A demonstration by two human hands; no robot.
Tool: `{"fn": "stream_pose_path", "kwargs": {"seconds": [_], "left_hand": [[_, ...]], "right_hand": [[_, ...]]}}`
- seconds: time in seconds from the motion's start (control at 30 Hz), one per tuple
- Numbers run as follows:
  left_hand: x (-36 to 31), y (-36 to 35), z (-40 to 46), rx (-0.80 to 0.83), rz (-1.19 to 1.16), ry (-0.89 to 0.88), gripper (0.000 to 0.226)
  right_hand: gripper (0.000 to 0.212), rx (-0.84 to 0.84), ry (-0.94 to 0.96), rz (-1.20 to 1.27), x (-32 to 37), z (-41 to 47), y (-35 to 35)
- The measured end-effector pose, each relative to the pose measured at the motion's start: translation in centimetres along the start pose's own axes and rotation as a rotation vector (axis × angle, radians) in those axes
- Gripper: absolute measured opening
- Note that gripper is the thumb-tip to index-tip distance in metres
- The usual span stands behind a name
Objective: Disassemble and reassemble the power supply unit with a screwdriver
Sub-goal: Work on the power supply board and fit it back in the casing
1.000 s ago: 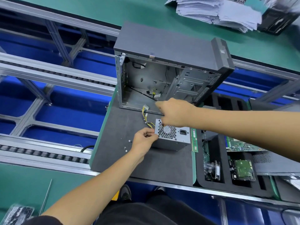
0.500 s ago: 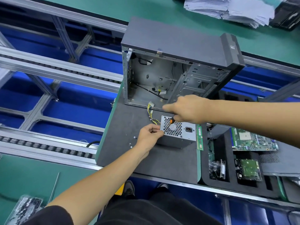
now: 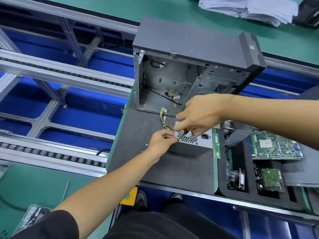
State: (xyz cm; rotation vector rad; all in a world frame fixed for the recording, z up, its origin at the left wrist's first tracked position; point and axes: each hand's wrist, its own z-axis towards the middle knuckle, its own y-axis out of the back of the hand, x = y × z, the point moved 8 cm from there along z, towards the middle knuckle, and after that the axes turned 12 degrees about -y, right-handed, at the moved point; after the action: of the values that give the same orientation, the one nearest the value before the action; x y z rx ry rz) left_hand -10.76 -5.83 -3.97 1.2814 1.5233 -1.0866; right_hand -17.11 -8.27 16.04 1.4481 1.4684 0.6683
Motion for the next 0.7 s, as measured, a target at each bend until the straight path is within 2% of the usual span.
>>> {"fn": "stream_pose_path", "kwargs": {"seconds": [0.03,0.1,0.17,0.23,0.33,0.4,0.43,0.53,0.7], "left_hand": [[0.0,0.0,0.1,0.01,0.005,0.003,0.02],[0.1,0.0,0.2,0.026,0.011,0.006,0.021],[0.2,0.0,0.3,0.03,0.024,0.009,0.021],[0.3,-0.1,0.4,0.023,0.024,0.013,0.019],[0.3,0.1,0.5,0.019,0.039,0.014,0.019],[0.4,0.1,0.7,0.043,0.064,0.023,0.017],[0.3,0.1,0.9,0.064,0.082,0.03,0.017],[-0.2,0.2,1.4,0.138,0.146,0.045,0.018],[-1.8,0.0,2.9,0.335,0.33,0.072,0.023]], "right_hand": [[0.041,-0.055,0.113,-0.055,0.5,-0.1,0.5],[0.038,-0.129,0.266,-0.086,1.6,-0.1,0.9],[0.024,-0.161,0.212,-0.013,1.7,0.4,0.5],[0.016,-0.113,-0.113,0.235,-0.1,1.1,-0.2],[0.023,-0.063,-0.619,0.535,-3.0,1.1,-2.0],[0.017,-0.081,-0.831,0.623,-3.7,0.7,-2.6],[0.015,-0.081,-0.853,0.635,-3.5,0.7,-2.7],[0.015,0.03,-0.655,0.511,-2.4,1.3,-1.6],[0.037,0.081,-0.158,-0.012,-1.6,1.7,0.4]]}}
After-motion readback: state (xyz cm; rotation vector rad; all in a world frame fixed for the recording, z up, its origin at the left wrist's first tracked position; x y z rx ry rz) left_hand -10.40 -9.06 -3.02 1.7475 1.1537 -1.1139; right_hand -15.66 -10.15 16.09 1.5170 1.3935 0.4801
